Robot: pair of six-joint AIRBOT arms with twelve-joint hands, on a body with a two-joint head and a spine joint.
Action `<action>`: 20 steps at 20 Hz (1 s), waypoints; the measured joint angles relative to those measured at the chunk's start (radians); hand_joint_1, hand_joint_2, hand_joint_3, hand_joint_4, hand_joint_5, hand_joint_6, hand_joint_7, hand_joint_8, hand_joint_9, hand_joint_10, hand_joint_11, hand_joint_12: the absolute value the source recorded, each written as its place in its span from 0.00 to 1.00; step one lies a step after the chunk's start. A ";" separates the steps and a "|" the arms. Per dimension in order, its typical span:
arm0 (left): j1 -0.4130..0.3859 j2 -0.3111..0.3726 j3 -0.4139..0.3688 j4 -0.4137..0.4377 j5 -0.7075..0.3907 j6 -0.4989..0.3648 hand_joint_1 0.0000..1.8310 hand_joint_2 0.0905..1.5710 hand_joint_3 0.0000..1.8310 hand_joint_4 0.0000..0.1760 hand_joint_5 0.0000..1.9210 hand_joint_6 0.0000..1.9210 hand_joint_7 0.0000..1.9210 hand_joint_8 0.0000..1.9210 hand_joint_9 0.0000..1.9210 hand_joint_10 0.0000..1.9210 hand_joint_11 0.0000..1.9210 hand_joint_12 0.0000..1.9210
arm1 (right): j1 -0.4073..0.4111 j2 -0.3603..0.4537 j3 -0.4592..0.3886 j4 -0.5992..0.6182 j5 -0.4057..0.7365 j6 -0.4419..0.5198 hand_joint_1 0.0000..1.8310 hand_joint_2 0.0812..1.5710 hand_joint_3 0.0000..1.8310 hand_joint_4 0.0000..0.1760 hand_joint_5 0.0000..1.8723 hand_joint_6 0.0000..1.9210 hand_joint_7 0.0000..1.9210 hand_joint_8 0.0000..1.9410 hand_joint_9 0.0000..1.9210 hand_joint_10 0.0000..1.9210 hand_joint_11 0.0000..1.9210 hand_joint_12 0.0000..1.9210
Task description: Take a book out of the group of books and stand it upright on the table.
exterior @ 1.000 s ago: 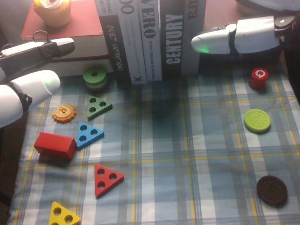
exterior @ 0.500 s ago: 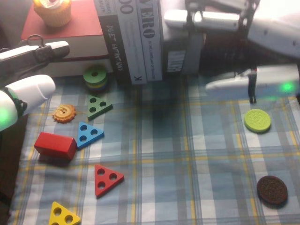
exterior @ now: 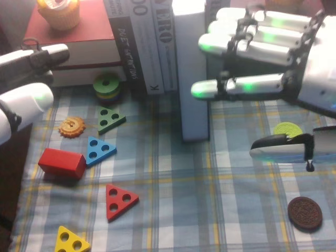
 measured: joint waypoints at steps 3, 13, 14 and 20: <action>0.008 0.000 -0.006 -0.014 -0.013 -0.003 0.08 0.89 0.00 0.93 0.22 0.00 0.18 0.00 0.17 0.00 0.01 0.18 | -0.033 0.016 0.005 -0.010 0.108 0.055 0.30 0.65 0.00 0.87 0.02 0.00 0.00 0.00 0.00 0.00 0.00 0.00; 0.072 -0.031 0.017 -0.023 -0.212 -0.203 0.16 0.86 0.00 0.73 0.18 0.00 0.15 0.00 0.13 0.00 0.00 0.31 | -0.124 -0.031 0.074 0.301 0.378 0.042 0.14 0.66 0.00 0.98 0.11 0.00 0.07 0.01 0.03 0.00 0.02 0.01; 0.072 -0.035 0.017 -0.025 -0.238 -0.210 0.17 0.86 0.00 0.65 0.18 0.00 0.16 0.00 0.13 0.00 0.00 0.29 | -0.127 -0.047 0.092 0.325 0.367 0.062 0.09 0.67 0.00 1.00 0.10 0.00 0.08 0.00 0.03 0.00 0.00 0.00; 0.071 -0.056 0.031 -0.018 -0.349 -0.265 0.22 0.82 0.00 0.30 0.14 0.00 0.14 0.00 0.11 0.00 0.00 0.24 | -0.212 -0.114 0.180 0.452 0.365 0.220 0.13 0.73 0.01 0.98 0.00 0.00 0.00 0.00 0.00 0.00 0.00 0.00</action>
